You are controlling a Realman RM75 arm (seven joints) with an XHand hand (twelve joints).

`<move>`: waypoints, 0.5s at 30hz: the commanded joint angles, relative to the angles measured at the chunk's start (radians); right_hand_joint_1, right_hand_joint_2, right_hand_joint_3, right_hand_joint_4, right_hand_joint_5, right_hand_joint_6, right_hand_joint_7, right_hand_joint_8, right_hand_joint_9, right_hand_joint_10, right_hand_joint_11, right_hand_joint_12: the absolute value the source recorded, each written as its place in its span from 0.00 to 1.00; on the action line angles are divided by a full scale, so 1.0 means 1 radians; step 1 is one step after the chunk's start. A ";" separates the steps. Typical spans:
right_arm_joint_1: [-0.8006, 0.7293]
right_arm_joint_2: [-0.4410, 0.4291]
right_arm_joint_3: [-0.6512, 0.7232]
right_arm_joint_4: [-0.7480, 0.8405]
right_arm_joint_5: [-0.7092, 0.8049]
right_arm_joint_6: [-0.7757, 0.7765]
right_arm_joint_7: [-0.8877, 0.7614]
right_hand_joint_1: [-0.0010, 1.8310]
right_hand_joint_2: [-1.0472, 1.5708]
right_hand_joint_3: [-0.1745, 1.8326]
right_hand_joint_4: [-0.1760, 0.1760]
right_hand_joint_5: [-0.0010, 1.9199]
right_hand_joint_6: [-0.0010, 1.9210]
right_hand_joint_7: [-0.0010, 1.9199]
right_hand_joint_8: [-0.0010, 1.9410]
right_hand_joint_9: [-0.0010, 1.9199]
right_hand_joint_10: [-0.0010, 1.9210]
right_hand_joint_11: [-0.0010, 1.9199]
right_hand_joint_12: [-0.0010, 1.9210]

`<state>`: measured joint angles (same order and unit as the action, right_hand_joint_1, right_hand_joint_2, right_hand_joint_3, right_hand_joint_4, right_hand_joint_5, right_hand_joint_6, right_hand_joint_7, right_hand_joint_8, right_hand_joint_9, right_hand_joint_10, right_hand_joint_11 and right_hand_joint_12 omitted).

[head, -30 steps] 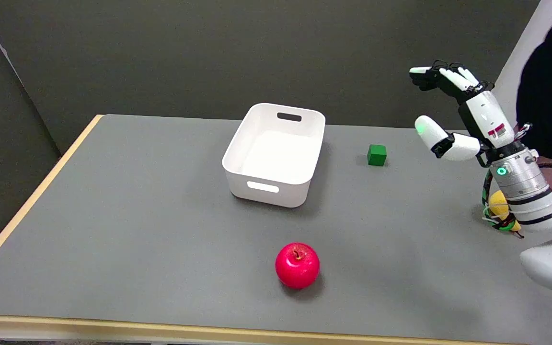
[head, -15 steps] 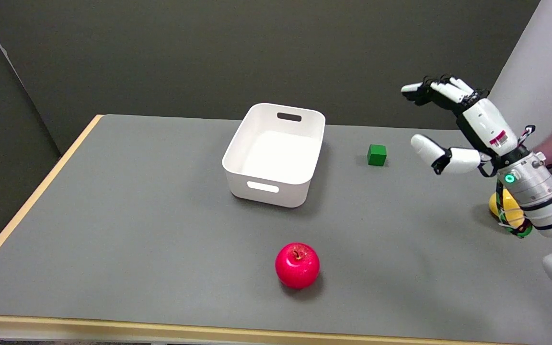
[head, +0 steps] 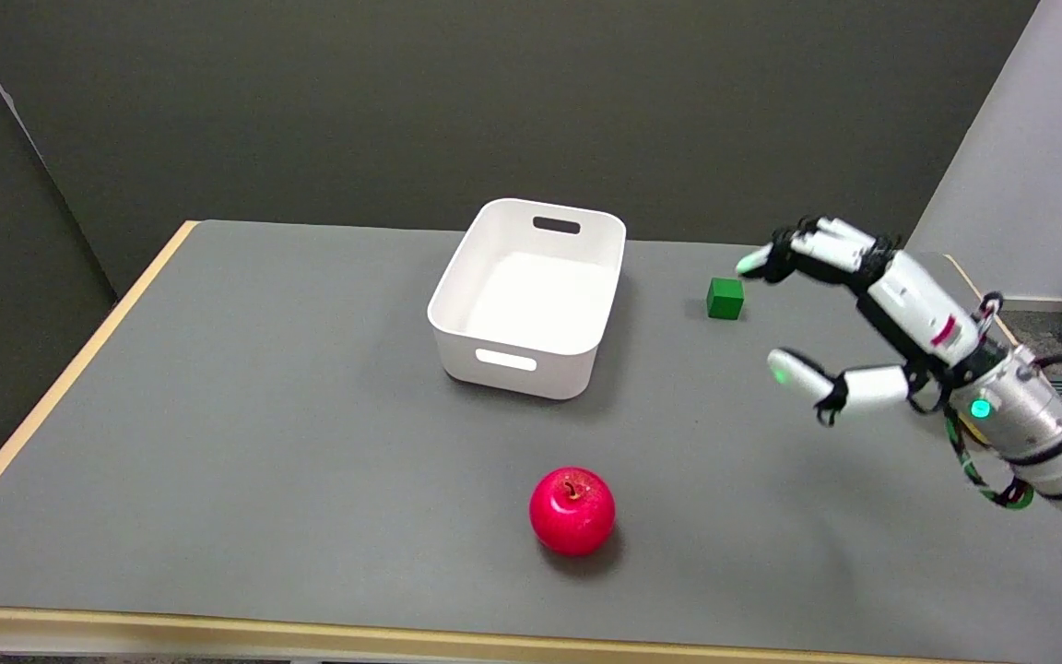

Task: Pick up the red apple.

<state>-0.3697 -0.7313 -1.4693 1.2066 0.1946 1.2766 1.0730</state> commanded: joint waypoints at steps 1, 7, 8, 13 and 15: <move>-0.115 -0.123 -0.013 0.141 -0.305 0.059 -0.151 0.38 0.65 0.54 0.80 0.22 0.45 0.31 0.36 0.27 0.59 0.16 0.77; -0.037 -0.127 -0.126 0.197 -0.437 -0.126 -0.207 0.38 0.65 0.54 0.80 0.22 0.44 0.31 0.36 0.27 0.59 0.16 0.77; -0.014 -0.129 -0.167 0.198 -0.447 -0.162 -0.215 0.37 0.65 0.54 0.80 0.21 0.42 0.30 0.35 0.27 0.58 0.16 0.77; 0.089 -0.144 -0.306 0.197 -0.472 -0.279 -0.254 0.33 0.64 0.54 0.76 0.18 0.34 0.26 0.28 0.22 0.52 0.13 0.74; 0.111 -0.144 -0.337 0.198 -0.474 -0.316 -0.254 0.31 0.63 0.53 0.74 0.17 0.32 0.24 0.25 0.19 0.50 0.12 0.72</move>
<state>-0.4126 -0.8161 -1.5347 1.3161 -0.0625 1.2412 0.9592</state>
